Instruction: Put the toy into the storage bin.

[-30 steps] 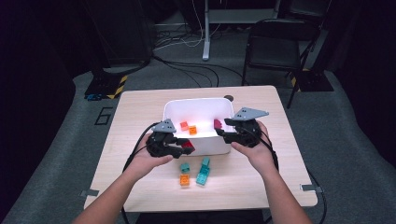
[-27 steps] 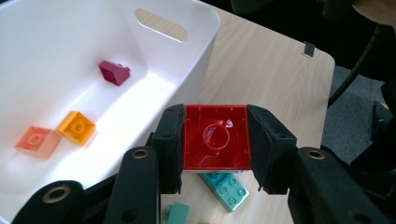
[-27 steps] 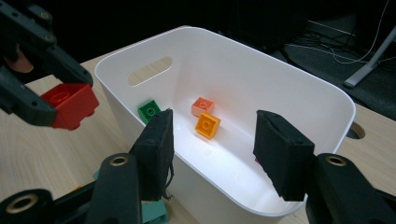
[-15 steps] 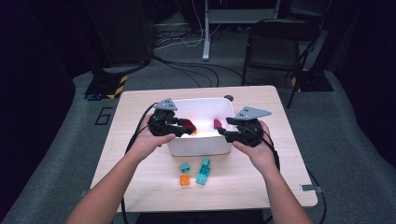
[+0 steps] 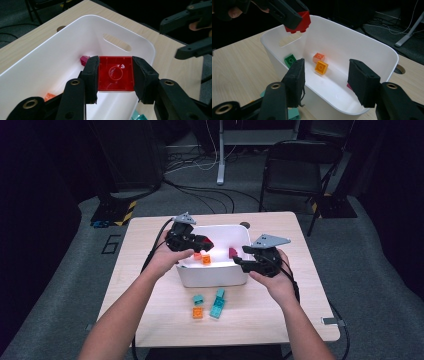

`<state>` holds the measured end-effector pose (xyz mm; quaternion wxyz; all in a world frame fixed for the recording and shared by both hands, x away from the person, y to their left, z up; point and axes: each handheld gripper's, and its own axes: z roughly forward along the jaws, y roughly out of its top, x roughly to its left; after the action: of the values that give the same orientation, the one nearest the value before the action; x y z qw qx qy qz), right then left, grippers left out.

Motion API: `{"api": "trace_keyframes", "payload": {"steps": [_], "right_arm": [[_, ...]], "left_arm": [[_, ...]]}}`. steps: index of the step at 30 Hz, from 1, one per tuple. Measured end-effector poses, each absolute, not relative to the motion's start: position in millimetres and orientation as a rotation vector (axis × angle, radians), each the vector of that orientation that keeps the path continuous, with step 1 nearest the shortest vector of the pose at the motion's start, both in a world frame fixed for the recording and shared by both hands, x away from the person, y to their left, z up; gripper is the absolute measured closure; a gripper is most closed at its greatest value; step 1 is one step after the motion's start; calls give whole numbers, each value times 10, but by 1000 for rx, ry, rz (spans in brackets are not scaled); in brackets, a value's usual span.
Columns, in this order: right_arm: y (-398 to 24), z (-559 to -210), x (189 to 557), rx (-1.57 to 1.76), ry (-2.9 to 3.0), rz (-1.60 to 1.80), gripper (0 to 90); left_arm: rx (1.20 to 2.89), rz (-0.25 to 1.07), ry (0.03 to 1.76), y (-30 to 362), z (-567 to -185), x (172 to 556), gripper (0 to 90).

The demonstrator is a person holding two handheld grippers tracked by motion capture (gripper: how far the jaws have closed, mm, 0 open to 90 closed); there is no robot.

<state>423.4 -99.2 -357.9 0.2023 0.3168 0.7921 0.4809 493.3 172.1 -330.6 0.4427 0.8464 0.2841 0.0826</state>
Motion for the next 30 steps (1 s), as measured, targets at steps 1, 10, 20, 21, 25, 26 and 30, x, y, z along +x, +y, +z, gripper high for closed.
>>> {"api": "trace_keyframes", "payload": {"steps": [1, 10, 20, 21, 25, 26, 30], "right_arm": [[-993, -3581, 4238, 882, 2211, 1343, 469], [-996, -3589, 4244, 886, 2205, 1352, 469], [-982, -3603, 4252, 886, 2217, 1347, 467], [-981, -3603, 4251, 886, 2218, 1348, 467], [-976, -3603, 4249, 885, 2218, 1348, 466], [-976, -3602, 4248, 886, 2221, 1344, 466], [-978, -3602, 4249, 885, 2222, 1347, 466]], "left_arm": [[2104, 203, 707, 1705, -3312, 4959, 586], [2118, 195, 727, 1564, -3412, 5194, 586], [2143, 185, 754, 1443, -3573, 5398, 586], [2143, 186, 758, 1433, -3584, 5411, 586], [2154, 197, 780, 1397, -3619, 5465, 586], [2157, 199, 786, 1392, -3620, 5472, 586], [2173, 207, 813, 1388, -3636, 5501, 584]]}}
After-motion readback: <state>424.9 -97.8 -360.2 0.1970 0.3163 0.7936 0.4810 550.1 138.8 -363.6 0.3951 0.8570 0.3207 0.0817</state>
